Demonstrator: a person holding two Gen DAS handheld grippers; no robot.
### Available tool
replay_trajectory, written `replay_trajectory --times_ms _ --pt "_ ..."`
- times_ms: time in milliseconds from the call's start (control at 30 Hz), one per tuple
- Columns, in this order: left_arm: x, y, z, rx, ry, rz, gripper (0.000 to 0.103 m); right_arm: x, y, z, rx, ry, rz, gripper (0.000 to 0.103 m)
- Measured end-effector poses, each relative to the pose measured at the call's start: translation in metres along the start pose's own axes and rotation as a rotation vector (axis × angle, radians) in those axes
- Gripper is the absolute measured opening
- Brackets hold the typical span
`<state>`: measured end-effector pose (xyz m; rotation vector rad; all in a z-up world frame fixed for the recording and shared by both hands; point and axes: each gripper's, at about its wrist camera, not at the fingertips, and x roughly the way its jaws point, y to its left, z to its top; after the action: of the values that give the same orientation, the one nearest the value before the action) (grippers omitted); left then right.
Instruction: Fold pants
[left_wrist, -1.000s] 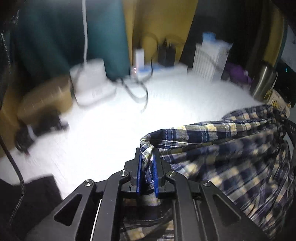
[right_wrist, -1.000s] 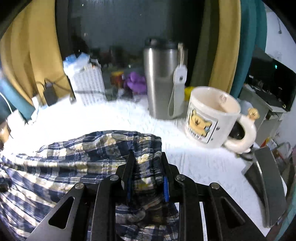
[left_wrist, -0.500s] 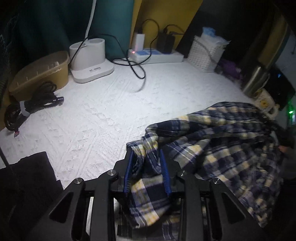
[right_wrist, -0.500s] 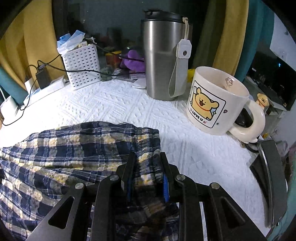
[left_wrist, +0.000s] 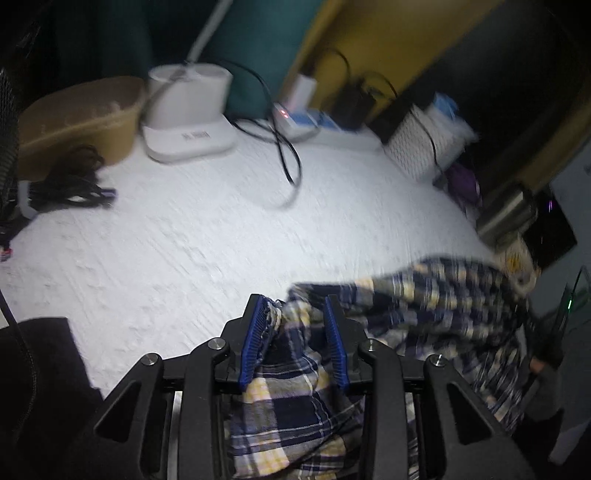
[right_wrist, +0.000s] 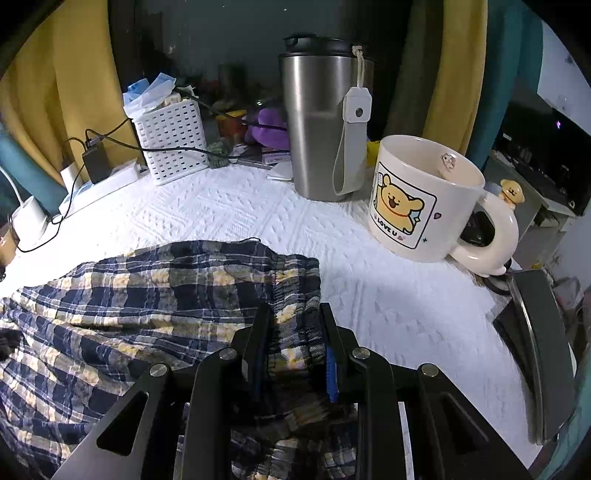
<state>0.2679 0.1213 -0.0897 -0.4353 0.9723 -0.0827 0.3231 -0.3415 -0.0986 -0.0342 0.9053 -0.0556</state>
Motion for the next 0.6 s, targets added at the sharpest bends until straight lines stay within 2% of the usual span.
replay_trajectory --times_ms 133,300,433,600 --pt "-0.005 0.007 0.016 0.004 -0.042 0.049 0.033 -0.002 -0.002 0.000 0.002 -0.008 0.008 0.026" --pt "0.015 0.005 0.024 0.039 -0.049 0.147 0.033 -0.003 -0.002 -0.001 0.002 -0.013 0.015 0.026" --pt "0.034 -0.007 0.011 0.107 0.009 0.174 0.033 -0.004 -0.004 -0.003 0.007 -0.013 0.022 0.026" --pt "0.030 -0.030 -0.021 0.207 0.012 0.206 0.033 -0.004 -0.005 -0.004 0.007 -0.014 0.026 0.026"
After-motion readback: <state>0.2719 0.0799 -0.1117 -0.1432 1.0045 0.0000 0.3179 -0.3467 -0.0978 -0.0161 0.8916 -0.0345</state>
